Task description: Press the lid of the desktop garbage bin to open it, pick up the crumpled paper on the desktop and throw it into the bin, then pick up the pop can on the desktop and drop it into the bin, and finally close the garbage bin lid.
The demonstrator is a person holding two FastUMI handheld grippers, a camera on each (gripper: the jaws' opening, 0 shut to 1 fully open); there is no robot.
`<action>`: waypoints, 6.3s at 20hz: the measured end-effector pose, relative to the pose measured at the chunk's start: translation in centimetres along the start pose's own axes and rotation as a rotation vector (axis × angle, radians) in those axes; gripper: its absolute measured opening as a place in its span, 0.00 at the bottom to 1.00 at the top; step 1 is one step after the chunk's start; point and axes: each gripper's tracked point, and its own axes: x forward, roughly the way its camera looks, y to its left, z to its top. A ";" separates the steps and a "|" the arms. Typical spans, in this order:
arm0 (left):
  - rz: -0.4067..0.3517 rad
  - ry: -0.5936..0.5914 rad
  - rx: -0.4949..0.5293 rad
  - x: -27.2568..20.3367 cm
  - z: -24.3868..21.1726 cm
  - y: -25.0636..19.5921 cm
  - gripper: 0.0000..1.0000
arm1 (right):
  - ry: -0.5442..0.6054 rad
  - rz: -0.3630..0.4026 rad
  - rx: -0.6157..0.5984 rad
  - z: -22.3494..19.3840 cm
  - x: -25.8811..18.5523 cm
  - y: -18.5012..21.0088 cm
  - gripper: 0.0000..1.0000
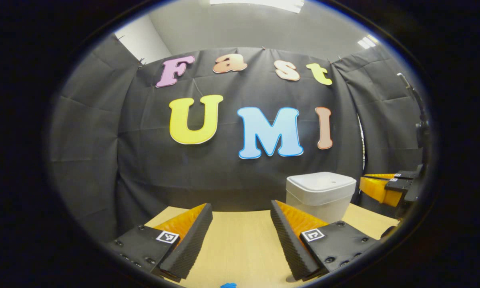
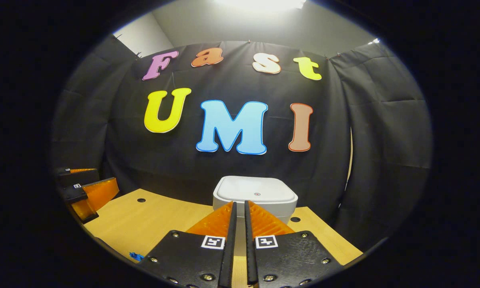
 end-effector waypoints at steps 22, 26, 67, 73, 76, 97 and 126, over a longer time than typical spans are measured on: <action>-0.001 0.024 0.018 -0.5 -0.4 -0.6 0.96 | 0.072 -0.004 0.063 -1.0 10.5 -3.6 0.00; 0.021 0.015 0.020 -0.6 -0.1 0.5 0.95 | 0.096 -0.010 0.046 -1.5 11.8 -3.9 0.00; 0.090 0.024 0.007 -2.5 -1.2 0.0 0.96 | -0.028 0.060 -0.041 2.4 5.8 -3.2 0.00; 0.136 0.040 0.027 -3.3 -2.4 0.4 0.95 | -0.058 0.103 -0.035 2.5 2.4 -2.8 0.04; 0.126 0.044 0.018 -3.5 -3.0 0.3 0.95 | -0.059 0.095 -0.015 2.3 1.0 -3.0 0.10; -0.095 0.282 0.078 -6.0 -17.1 3.7 0.96 | -0.033 -0.101 -0.018 2.3 -8.2 -0.5 0.81; -0.039 0.740 0.090 -5.8 -36.4 3.7 0.66 | 0.038 -0.044 -0.016 -0.2 -8.2 -4.1 0.96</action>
